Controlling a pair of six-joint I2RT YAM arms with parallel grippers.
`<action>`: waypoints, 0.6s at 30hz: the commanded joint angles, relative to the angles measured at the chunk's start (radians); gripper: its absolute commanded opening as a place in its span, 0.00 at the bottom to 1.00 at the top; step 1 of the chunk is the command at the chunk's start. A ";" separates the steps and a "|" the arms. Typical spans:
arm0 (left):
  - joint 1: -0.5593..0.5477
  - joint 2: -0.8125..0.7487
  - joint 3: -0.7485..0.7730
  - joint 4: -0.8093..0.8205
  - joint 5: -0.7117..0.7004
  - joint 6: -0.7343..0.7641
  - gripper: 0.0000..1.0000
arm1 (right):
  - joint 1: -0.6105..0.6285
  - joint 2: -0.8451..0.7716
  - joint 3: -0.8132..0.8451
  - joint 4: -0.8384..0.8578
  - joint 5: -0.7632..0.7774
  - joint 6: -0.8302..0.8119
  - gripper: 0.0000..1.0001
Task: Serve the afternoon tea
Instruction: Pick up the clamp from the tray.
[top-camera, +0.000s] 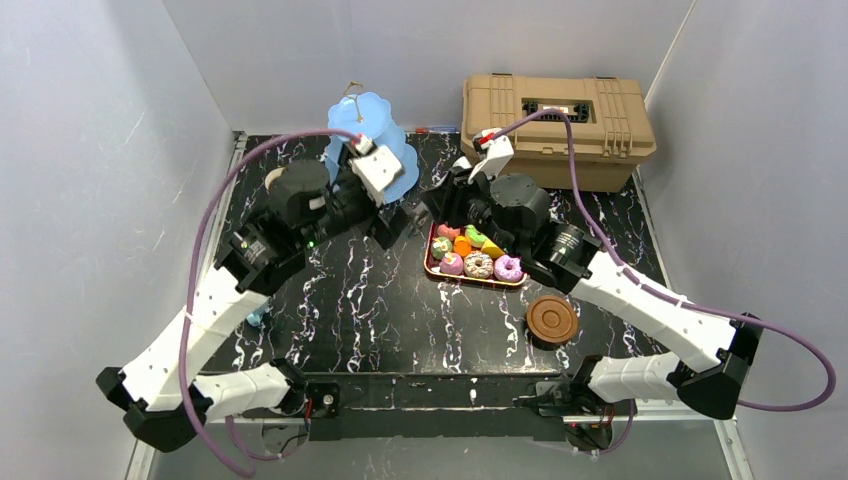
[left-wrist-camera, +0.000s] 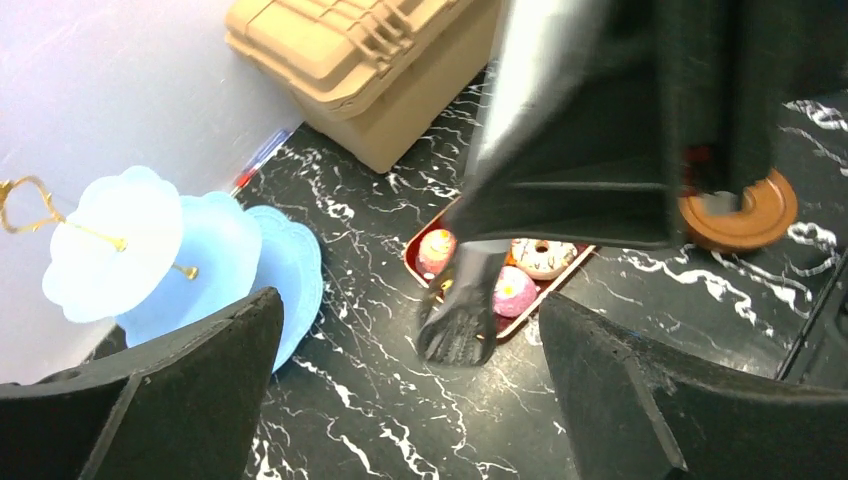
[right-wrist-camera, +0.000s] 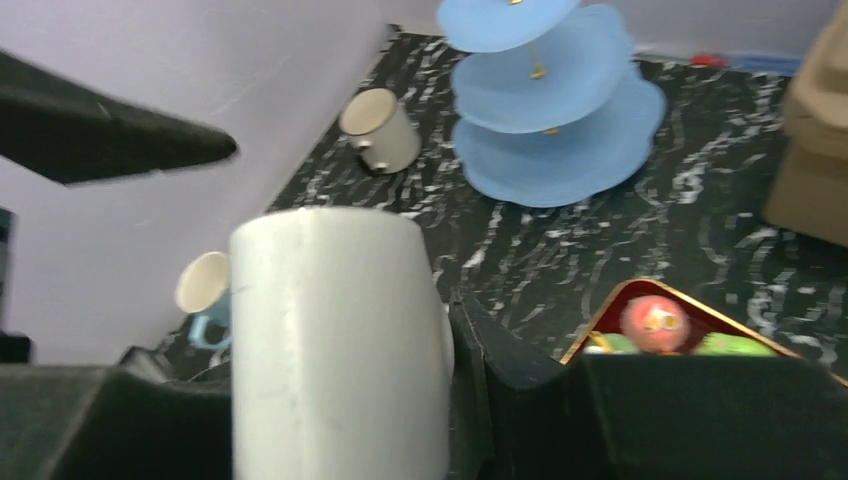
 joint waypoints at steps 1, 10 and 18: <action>0.154 0.095 0.137 -0.064 0.040 -0.146 0.98 | -0.009 -0.039 0.048 -0.050 0.197 -0.157 0.25; 0.416 0.623 0.646 -0.087 -0.107 -0.206 0.98 | -0.036 -0.099 -0.025 -0.046 0.293 -0.209 0.23; 0.505 0.878 0.818 0.021 -0.118 -0.181 0.92 | -0.041 -0.145 -0.056 -0.083 0.290 -0.188 0.23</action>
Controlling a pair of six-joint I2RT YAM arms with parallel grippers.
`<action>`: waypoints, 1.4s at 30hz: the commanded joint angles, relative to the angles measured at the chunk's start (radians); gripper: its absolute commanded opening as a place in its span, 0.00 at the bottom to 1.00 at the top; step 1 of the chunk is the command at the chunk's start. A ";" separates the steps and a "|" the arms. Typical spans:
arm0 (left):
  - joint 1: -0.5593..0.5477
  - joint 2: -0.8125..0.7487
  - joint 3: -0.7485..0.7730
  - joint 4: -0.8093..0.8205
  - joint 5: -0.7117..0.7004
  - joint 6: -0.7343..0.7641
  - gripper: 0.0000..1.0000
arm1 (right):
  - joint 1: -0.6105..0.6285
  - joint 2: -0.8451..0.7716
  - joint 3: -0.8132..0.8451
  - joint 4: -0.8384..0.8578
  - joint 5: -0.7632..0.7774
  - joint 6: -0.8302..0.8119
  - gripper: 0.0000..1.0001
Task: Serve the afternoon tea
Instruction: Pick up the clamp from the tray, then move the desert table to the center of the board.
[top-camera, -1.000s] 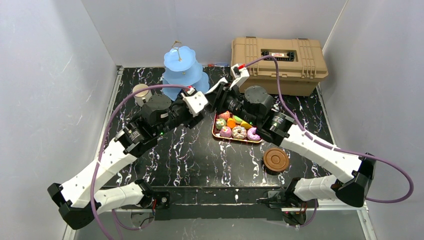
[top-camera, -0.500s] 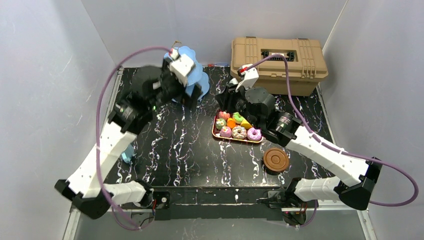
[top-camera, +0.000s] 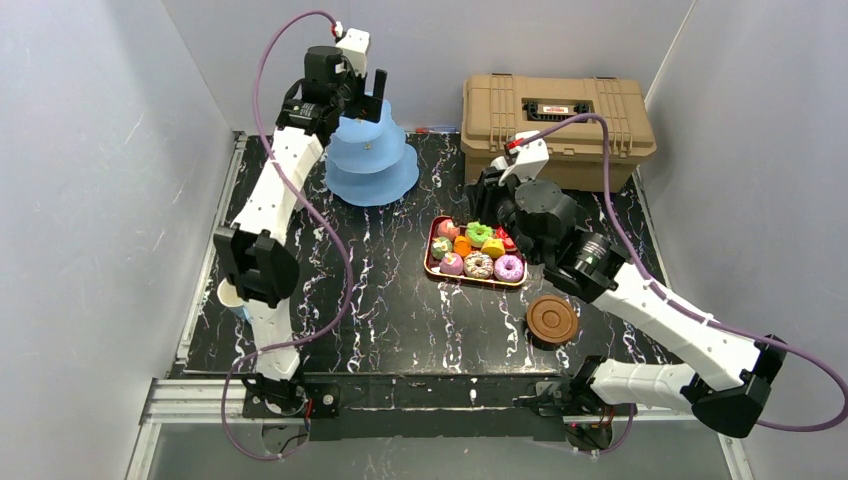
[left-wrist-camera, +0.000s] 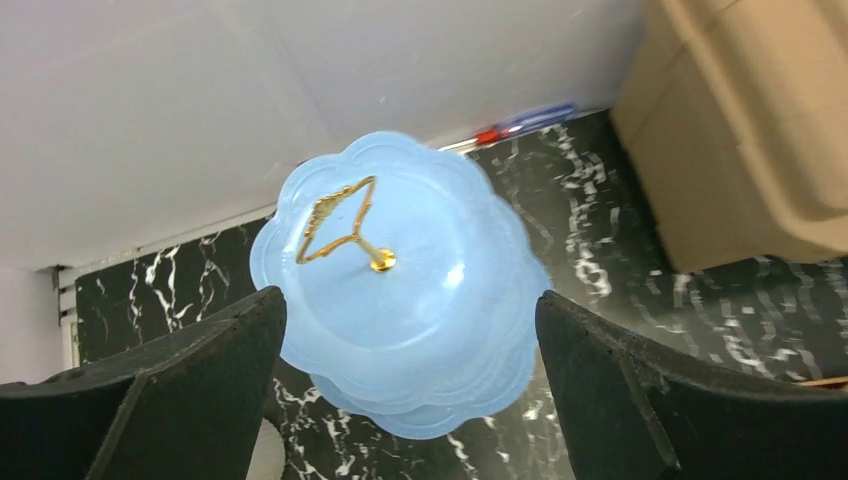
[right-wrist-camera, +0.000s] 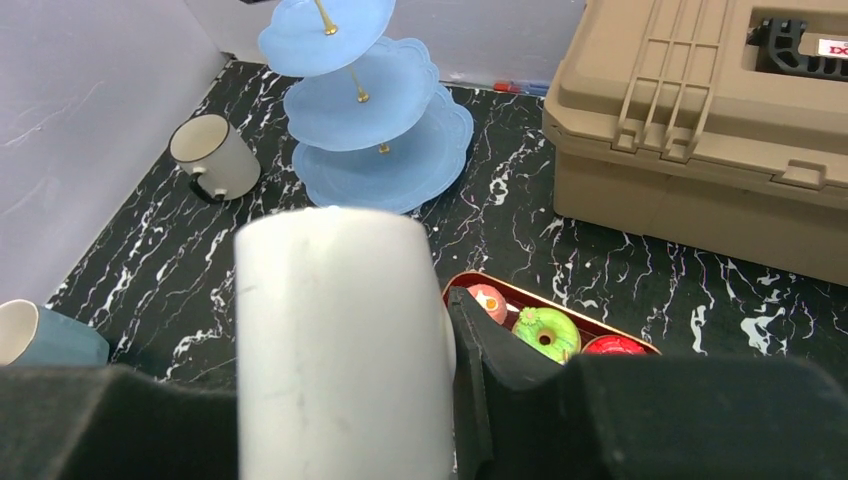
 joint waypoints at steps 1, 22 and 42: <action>0.040 0.015 0.023 0.075 -0.021 0.020 0.91 | -0.002 -0.044 -0.017 0.017 0.016 0.009 0.23; 0.163 0.191 0.101 0.234 0.373 -0.080 0.49 | -0.004 -0.065 -0.018 -0.050 -0.041 0.062 0.22; 0.161 0.022 -0.094 0.294 0.481 -0.020 0.00 | -0.006 -0.053 -0.046 -0.028 -0.031 0.054 0.22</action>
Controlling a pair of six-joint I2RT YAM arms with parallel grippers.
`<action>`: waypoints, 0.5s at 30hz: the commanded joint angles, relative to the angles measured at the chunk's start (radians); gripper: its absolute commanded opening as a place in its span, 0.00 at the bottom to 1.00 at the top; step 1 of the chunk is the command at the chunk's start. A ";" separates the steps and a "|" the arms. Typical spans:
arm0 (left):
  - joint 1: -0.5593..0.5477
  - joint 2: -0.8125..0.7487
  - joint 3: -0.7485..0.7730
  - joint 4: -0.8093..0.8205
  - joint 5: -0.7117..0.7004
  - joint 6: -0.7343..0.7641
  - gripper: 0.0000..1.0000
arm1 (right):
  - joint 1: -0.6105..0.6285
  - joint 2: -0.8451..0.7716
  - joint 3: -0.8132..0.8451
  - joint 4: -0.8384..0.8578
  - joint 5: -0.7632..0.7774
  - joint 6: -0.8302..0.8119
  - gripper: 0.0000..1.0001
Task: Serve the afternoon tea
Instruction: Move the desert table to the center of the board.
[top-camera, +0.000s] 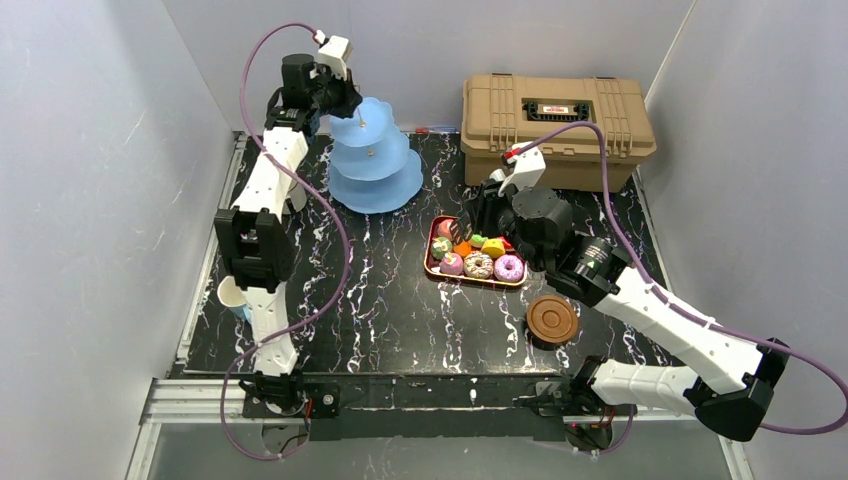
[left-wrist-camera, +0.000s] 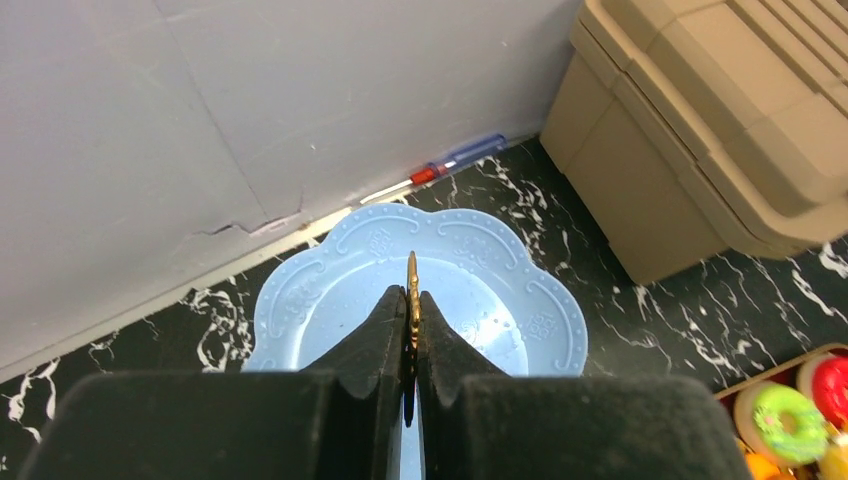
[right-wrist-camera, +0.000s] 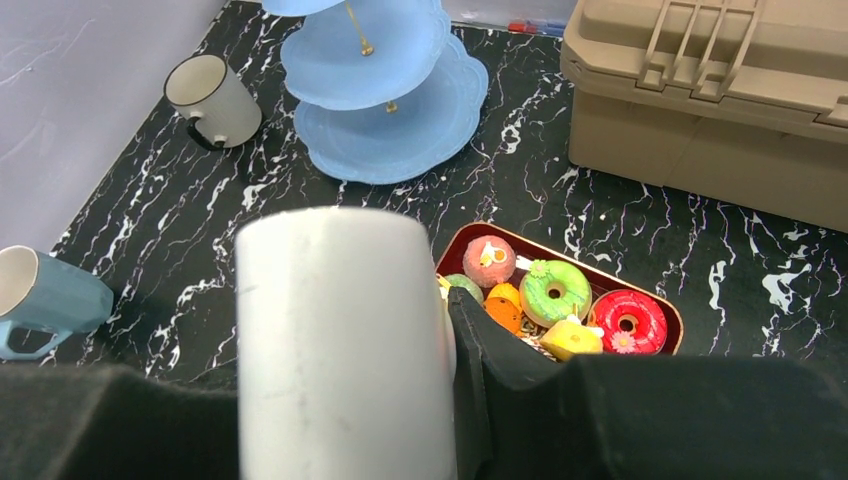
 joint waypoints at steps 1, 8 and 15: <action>-0.007 -0.154 -0.055 0.028 0.073 0.019 0.00 | -0.005 -0.019 -0.005 0.056 0.020 0.003 0.22; -0.029 -0.302 -0.191 0.014 0.095 0.068 0.00 | -0.007 -0.019 -0.021 0.054 0.033 -0.003 0.21; -0.094 -0.524 -0.454 0.007 0.076 0.169 0.00 | -0.008 -0.018 -0.064 0.087 0.045 -0.009 0.21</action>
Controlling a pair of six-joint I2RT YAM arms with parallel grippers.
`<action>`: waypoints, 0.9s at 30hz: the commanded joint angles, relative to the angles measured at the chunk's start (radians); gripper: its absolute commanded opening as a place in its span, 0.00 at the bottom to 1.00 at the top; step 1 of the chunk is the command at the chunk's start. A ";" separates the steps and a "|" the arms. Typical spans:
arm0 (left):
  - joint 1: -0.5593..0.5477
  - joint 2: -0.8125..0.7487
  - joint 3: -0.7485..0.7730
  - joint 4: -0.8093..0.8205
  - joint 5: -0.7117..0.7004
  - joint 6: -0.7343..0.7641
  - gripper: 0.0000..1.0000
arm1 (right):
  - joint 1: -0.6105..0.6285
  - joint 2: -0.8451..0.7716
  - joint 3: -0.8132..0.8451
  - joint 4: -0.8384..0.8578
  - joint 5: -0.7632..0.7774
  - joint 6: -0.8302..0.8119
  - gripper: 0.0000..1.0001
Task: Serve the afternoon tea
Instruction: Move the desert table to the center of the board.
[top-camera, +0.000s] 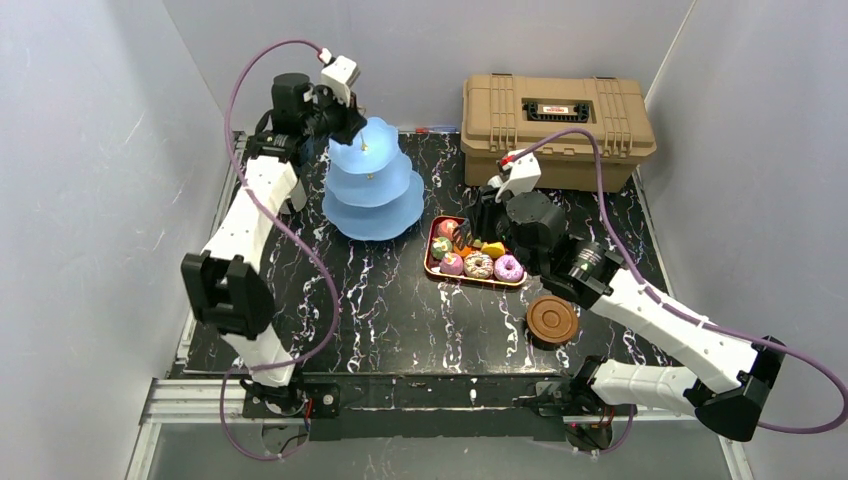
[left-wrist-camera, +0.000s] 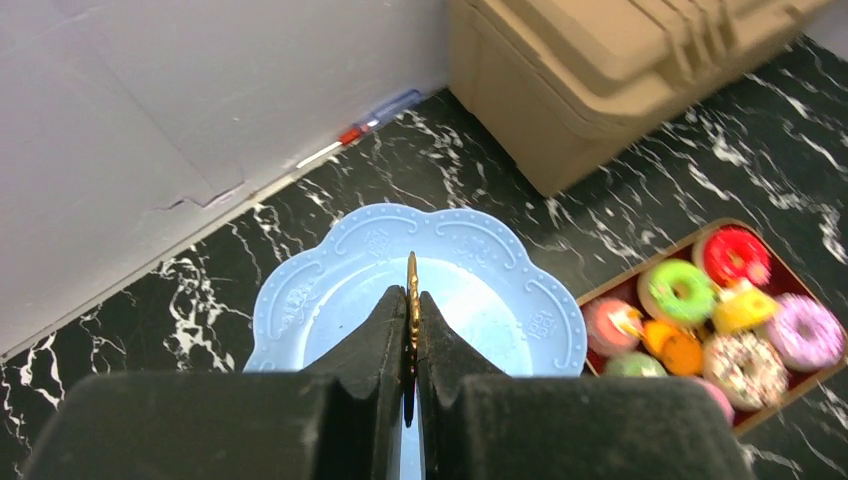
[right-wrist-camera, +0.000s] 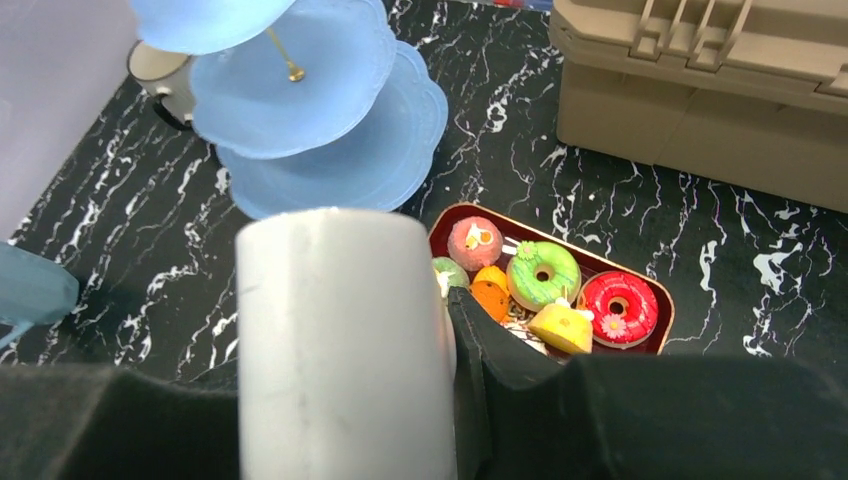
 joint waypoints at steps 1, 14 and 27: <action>-0.066 -0.203 -0.163 0.044 0.011 0.099 0.00 | -0.007 -0.015 -0.028 0.078 0.032 -0.010 0.21; -0.152 -0.358 -0.349 0.047 -0.103 0.250 0.00 | -0.023 -0.004 -0.160 0.194 0.071 -0.032 0.15; -0.154 -0.438 -0.410 -0.002 -0.103 0.197 0.00 | -0.069 0.004 -0.237 0.261 0.037 -0.016 0.13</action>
